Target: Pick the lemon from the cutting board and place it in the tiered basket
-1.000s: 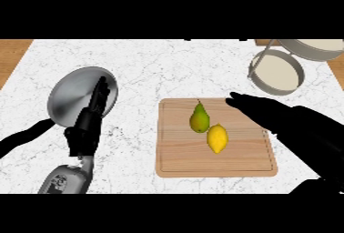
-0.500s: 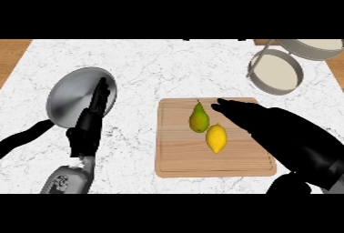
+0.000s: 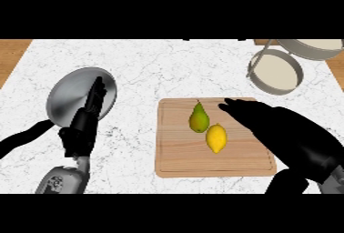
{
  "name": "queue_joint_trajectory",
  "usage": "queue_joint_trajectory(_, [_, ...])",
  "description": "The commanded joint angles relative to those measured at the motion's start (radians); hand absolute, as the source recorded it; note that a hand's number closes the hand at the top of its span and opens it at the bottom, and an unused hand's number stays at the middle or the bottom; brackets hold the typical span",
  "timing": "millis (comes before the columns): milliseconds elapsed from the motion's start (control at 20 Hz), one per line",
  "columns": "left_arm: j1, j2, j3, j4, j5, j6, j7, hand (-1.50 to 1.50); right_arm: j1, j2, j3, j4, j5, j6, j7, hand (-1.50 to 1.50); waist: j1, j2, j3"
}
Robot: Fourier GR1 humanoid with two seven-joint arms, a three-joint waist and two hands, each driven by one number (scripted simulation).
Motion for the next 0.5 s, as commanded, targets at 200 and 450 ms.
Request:
queue_joint_trajectory(200, [0.035, -0.023, 0.011, -0.007, -0.014, -0.017, -0.009, 0.0, 0.072, 0.036, 0.026, -0.026, 0.181, 0.104, -0.069, -1.5, -0.003, 0.0, 0.0])
queue_joint_trajectory(450, [0.062, -0.057, -0.035, -0.055, -0.076, 0.016, 0.006, 0.0, -0.033, 0.118, 0.022, 0.095, 0.268, 0.163, -0.109, -1.5, 0.005, 0.0, 0.0])
